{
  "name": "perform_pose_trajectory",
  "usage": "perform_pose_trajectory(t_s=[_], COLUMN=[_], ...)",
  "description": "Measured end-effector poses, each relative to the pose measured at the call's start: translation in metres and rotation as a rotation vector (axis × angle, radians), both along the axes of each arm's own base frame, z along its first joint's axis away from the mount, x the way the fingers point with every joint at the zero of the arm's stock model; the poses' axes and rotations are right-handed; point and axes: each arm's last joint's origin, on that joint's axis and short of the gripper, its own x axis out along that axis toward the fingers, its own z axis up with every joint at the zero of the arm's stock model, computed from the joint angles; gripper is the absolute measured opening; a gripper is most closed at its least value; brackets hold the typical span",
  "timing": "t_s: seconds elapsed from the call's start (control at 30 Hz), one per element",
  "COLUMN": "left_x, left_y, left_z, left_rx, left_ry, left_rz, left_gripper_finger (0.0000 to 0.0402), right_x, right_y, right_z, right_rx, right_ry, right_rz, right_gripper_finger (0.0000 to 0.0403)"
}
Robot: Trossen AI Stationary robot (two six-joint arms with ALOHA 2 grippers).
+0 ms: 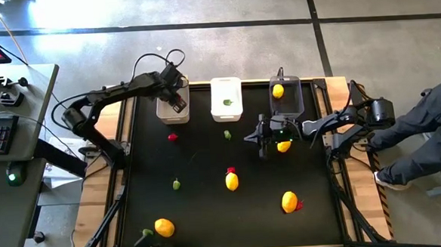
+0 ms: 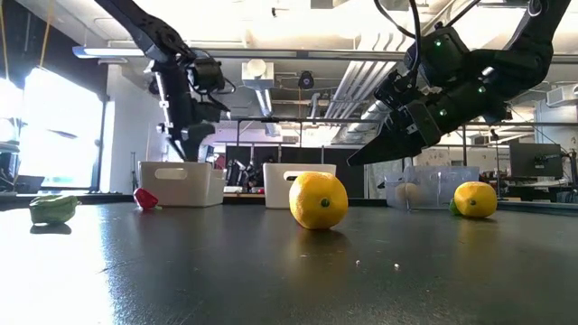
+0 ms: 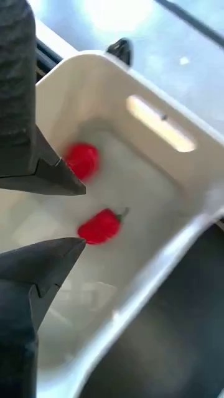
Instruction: Sort produce into baskets
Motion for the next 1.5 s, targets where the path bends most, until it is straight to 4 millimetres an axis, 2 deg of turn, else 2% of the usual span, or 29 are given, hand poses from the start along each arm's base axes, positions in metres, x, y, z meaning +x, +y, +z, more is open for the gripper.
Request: perform_pose_trajectory(t_s=[0.27,0.53,0.87,1.07,1.27,1.5], left_x=[0.006,0.008,0.003,0.000,0.003,0.005], left_y=[-0.021,-0.061,-0.115,-0.140,-0.156,-0.160], left_z=[0.018,0.024,0.018,0.009,0.005,0.003], left_rx=[0.111,0.264,0.344,0.337,0.304,0.266], left_ry=[-0.132,-0.354,-0.586,-0.734,-0.826,-0.835], left_rz=[-0.064,-0.171,-0.317,-0.428,-0.541,-0.550], left_gripper_finger=[0.0115,0.0115,0.0115,0.0115,0.0115,0.0115], right_x=[0.000,0.000,0.000,0.001,0.001,0.000], right_y=[0.000,0.000,0.000,0.000,0.000,0.000], right_z=[0.000,0.000,0.001,0.002,0.002,-0.001], right_rx=[0.000,-0.007,-0.025,-0.051,-0.027,0.009], right_ry=[0.000,0.001,-0.005,-0.018,-0.015,0.008], right_rz=[0.000,0.003,0.010,0.019,0.008,-0.006], right_gripper_finger=[0.0000,0.0000,0.0000,0.0000,0.0000,0.0000])
